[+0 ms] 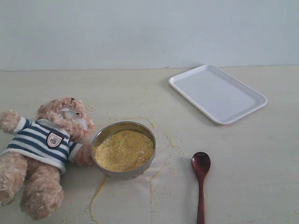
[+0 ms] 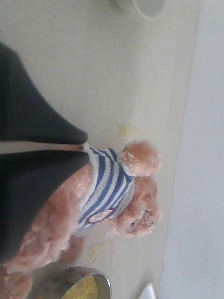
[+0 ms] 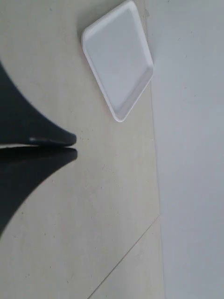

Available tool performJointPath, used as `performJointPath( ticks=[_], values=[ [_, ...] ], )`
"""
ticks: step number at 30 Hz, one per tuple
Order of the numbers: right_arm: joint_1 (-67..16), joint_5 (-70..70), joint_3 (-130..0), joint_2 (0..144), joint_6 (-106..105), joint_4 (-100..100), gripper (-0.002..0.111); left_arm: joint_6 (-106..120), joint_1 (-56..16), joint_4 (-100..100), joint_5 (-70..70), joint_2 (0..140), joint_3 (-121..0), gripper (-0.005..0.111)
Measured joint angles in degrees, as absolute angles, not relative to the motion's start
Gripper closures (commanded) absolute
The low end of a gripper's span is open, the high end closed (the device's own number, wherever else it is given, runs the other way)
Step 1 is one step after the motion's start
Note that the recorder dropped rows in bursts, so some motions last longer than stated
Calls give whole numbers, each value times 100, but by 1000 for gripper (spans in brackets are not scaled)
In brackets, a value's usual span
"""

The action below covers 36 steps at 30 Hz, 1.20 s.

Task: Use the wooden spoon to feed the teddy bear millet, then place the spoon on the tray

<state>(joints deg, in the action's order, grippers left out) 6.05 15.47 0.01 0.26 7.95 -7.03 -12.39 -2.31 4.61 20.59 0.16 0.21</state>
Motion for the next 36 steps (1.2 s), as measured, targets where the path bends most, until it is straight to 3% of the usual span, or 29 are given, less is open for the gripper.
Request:
performJointPath(
  ticks=[10,16,23,26,32,36],
  values=[
    [605,1547,1,26,795,-698,108,-1259,-231,775,1929,16,21,102],
    [605,1547,1,26,795,-698,108,-1877,-231,-1997,1289,16,21,102],
    [605,1547,1,26,795,-698,108,-1926,-231,-3006,1147,16,21,102],
    [605,1547,1,26,795,-698,108,-1931,-231,-3367,392,16,21,102],
    [605,1383,1,26,795,-698,108,-1877,-231,-3353,-2442,8,-270,102],
    [605,1313,1,26,795,-698,108,-1057,-231,-2524,-2753,669,-1276,102]
  ],
)
